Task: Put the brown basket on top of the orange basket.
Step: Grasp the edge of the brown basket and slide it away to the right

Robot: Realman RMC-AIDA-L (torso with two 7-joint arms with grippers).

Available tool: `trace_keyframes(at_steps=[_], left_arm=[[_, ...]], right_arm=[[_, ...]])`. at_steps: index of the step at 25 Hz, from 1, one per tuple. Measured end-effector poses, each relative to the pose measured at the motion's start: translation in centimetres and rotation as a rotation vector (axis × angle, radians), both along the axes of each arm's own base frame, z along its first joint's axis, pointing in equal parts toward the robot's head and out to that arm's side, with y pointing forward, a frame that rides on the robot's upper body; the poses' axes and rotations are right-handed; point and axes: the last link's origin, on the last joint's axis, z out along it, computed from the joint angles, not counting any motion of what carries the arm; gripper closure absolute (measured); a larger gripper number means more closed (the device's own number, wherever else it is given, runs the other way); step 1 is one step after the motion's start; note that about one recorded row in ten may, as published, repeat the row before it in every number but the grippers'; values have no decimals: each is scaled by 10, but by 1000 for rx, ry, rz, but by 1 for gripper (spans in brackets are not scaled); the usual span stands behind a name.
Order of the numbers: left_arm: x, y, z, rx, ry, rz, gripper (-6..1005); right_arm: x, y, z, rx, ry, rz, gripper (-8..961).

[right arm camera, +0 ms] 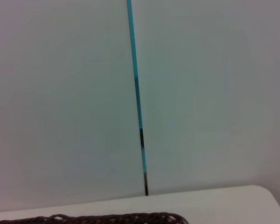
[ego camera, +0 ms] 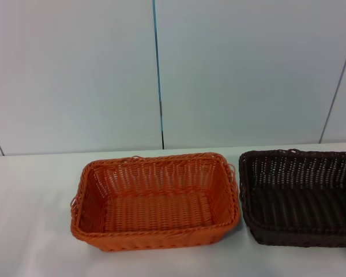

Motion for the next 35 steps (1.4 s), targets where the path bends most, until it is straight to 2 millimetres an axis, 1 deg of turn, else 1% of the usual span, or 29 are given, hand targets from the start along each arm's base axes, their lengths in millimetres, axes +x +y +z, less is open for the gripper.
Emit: trace_keyframes(at_steps=[4,8,11,12,13,17,19,23,29,32,35], left_arm=[[0,0,0,-1,4,2,90],[0,0,-1,-3,7,4,91],[1,1,-1,-4,19,2,91],[2,1,-1,-2,23,-1,91],[4,2,-1,0,31,-4,91],[5,3,-2,-6,44,8,91],[3,4,-2,-14,44,23,91],[4,7,-2,-21,52,35,91],[11,14,-4,-47,102,53,90],[11,15,-3,-45,104,68,90],[10,14,-3,-38,96,76,90]], right_arm=[[8,19,2,-13,-22,-31,27],[16,38,-3,-57,-44,-76,27],[23,52,-12,-94,-65,-112,27],[27,62,-19,-126,-75,-138,27],[27,62,-19,-126,-75,-138,28],[35,79,-34,-193,-104,-193,28],[38,84,-39,-216,-126,-215,28],[38,95,-40,-260,-157,-267,28],[28,111,-37,-288,-153,-281,28],[28,118,-41,-301,-154,-281,28],[28,128,-51,-318,-152,-276,28]])
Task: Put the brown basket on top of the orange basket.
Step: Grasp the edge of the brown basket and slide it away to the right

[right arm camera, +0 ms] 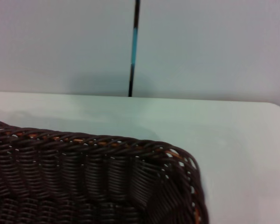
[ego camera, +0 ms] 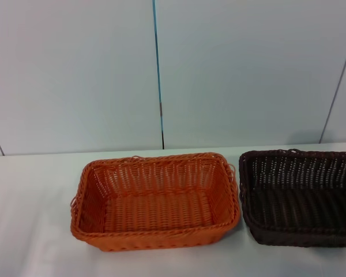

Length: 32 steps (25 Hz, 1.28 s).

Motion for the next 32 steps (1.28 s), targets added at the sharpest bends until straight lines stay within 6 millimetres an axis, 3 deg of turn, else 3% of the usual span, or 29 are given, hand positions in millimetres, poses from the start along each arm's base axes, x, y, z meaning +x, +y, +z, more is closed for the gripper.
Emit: trace_keyframes(at_steps=[13,26,29,32], left_arm=[[-1,-1,0,19,-20,14,90],[-3,-1,2,34,-39,41,91],[-3,0,2,34,-40,42,91],[0,1,3,37,-41,35,91]], right_arm=[[18,0,-27,-28,14,-33,28],[26,-1,-28,-1,8,-32,33],[25,-1,-29,0,8,-29,154],[25,0,-29,3,7,-27,159]])
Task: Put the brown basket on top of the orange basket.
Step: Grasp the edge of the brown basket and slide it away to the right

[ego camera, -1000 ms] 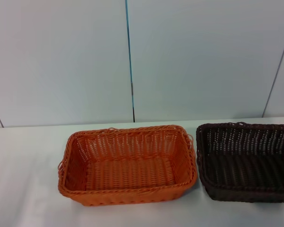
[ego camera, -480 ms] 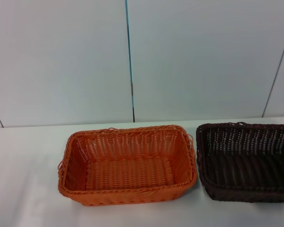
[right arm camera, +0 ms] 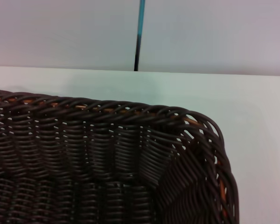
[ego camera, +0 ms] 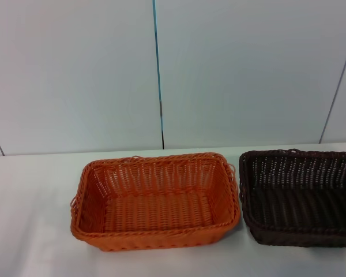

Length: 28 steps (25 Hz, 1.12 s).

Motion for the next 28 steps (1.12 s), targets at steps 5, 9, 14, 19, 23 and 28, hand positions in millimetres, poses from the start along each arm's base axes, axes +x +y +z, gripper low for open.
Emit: trace_keyframes(at_steps=[5,9,14,19,23,28], left_arm=[[-1,1,0,-12,-4,19,91],[-2,3,0,-20,-6,26,90],[-1,4,0,-13,-9,27,90],[-2,4,1,-1,-19,37,90],[-2,6,0,-12,-20,46,90],[-2,7,0,-20,-21,50,90]], right_arm=[[1,0,-2,0,1,-1,207],[0,0,-2,-3,-2,3,277],[0,0,-2,-3,-3,3,379],[4,-2,-5,-1,-5,1,494],[7,-2,-8,-8,-12,0,633],[8,-2,-8,0,-14,0,705]])
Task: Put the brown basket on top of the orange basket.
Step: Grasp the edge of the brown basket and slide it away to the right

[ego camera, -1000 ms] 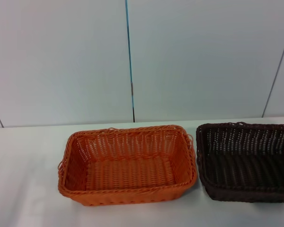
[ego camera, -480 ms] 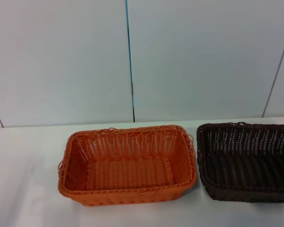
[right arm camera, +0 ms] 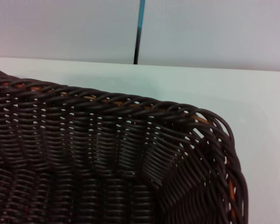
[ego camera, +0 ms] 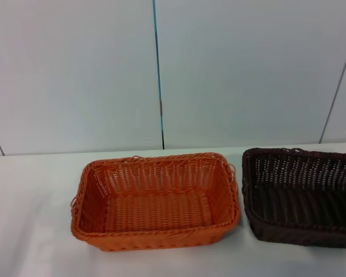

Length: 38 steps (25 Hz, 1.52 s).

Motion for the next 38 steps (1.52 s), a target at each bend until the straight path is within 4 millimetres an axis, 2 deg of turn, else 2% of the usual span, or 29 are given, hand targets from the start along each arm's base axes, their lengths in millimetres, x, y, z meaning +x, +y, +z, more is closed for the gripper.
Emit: trace_keyframes(at_steps=[12,23,32,38], left_arm=[[-1,0,2,2,0,6,91],[-3,0,1,-9,1,21,91],[-1,1,3,-23,6,28,90],[-3,-1,1,-25,1,38,90]], right_arm=[[3,-2,7,-6,3,-19,712],[3,-8,27,-70,3,-74,717],[-8,-5,46,-120,-3,-94,735],[-18,-10,57,-168,32,-142,762]])
